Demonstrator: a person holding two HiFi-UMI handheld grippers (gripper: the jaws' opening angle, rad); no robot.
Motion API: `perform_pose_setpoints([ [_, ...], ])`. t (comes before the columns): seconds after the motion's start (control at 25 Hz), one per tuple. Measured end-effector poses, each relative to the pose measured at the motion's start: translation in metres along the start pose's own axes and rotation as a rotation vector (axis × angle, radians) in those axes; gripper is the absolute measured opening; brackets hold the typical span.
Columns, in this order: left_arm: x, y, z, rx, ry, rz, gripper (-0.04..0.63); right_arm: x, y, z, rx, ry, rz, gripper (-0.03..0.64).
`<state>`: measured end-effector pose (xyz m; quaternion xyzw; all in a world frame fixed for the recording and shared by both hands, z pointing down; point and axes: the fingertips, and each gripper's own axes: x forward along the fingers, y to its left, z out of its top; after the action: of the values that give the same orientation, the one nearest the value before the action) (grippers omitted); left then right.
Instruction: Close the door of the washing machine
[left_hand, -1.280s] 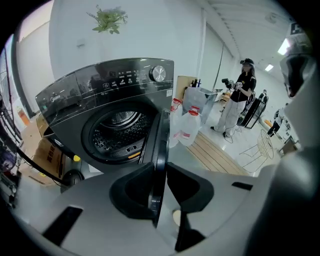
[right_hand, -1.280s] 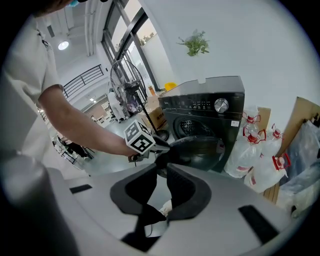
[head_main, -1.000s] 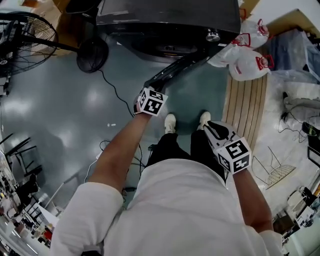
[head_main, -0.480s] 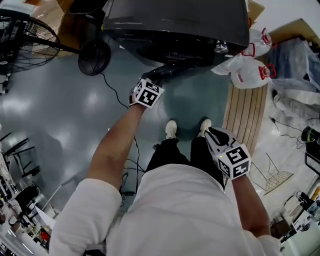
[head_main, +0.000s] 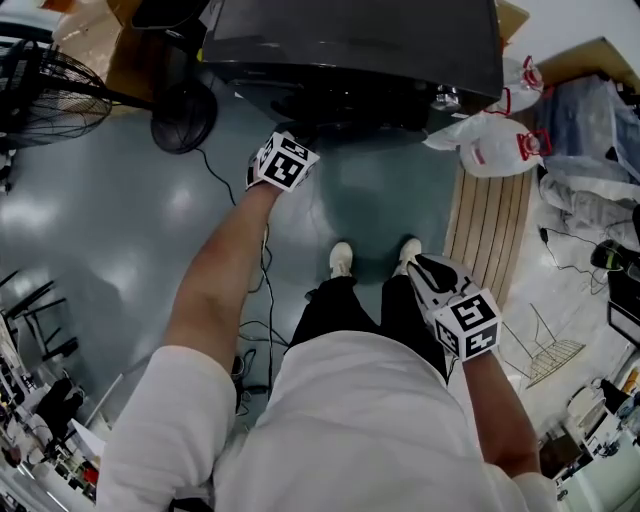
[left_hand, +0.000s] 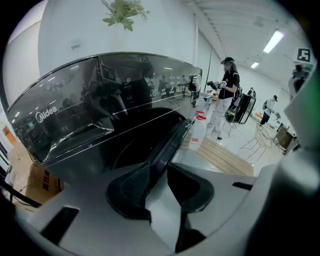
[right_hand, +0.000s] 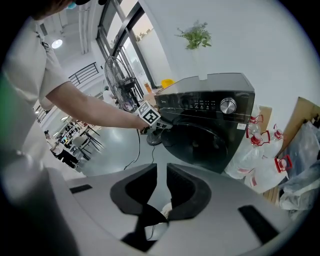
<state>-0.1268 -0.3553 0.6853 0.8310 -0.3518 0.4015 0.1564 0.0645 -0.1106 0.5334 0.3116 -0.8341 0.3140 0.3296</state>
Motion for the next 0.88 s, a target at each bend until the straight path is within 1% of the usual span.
perform_pose_setpoints([
  [0.08, 0.003, 0.007, 0.005, 0.009, -0.009, 0.005, 0.101, 0.0, -0.002, -0.002, 0.005, 0.004, -0.002, 0.071],
  [0.32, 0.01, 0.023, 0.012, -0.004, -0.006, 0.029, 0.101, -0.001, -0.007, -0.007, 0.02, 0.012, -0.014, 0.071],
  [0.4, 0.011, 0.03, 0.015, -0.016, -0.01, 0.048, 0.101, -0.002, -0.008, -0.008, 0.021, 0.015, -0.017, 0.071],
  [0.6, 0.018, 0.044, 0.026, -0.054, -0.052, 0.091, 0.095, -0.005, -0.011, -0.009, 0.027, 0.02, -0.023, 0.071],
  [0.72, 0.019, 0.047, 0.027, -0.079, -0.041, 0.092, 0.097, -0.006, -0.014, -0.009, 0.033, 0.02, -0.028, 0.071],
  [0.88, 0.02, 0.047, 0.029, -0.077, -0.038, 0.087, 0.098, -0.006, -0.017, -0.012, 0.04, 0.023, -0.028, 0.071],
])
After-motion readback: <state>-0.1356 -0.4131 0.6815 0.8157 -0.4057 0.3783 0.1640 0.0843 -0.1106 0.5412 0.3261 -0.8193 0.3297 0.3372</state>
